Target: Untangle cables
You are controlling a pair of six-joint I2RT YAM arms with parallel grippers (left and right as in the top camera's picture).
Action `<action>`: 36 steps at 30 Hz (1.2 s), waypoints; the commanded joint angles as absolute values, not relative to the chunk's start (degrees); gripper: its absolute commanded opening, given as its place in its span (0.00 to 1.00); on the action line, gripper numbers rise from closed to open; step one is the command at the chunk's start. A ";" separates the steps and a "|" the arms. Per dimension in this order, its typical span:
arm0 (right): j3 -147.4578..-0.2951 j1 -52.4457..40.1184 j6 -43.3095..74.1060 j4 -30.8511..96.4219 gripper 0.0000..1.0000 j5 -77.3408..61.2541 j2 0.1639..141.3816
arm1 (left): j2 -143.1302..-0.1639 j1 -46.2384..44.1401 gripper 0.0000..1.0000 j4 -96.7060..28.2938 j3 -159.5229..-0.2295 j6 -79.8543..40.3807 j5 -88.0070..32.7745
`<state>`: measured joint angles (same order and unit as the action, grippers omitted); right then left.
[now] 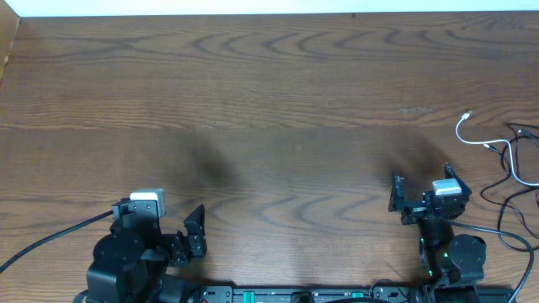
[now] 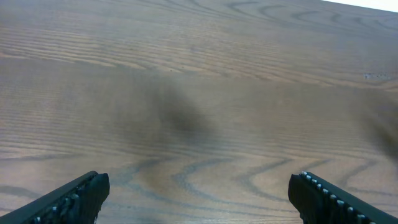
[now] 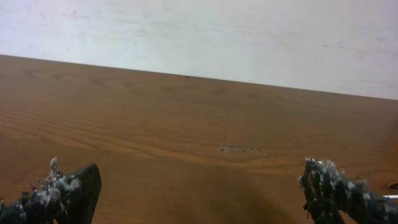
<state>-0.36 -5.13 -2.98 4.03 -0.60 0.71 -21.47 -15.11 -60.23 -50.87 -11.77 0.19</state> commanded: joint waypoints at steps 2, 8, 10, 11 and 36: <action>-0.32 -5.67 -3.49 4.32 0.99 -0.16 0.32 | -20.80 -14.68 0.96 -60.88 -50.57 -11.51 0.40; -0.32 -5.67 -3.49 4.32 0.99 -0.16 0.32 | -16.91 -9.80 0.96 -58.63 -45.65 -11.64 -1.45; -0.32 -5.67 -3.49 4.32 0.99 -0.16 0.32 | -14.83 -8.40 0.96 -54.87 -42.35 -11.64 -1.48; -0.32 -5.67 -3.49 4.32 0.99 -0.16 0.32 | -13.34 -7.64 0.96 -52.07 -39.99 -11.66 -1.52; -0.32 -5.67 -3.49 4.32 0.99 -0.16 0.32 | -0.10 -3.55 0.96 9.21 -0.23 -9.87 -6.87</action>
<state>-0.38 -5.13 -3.03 4.03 -0.56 0.69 -0.58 -3.84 7.84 -1.65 -11.77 -6.33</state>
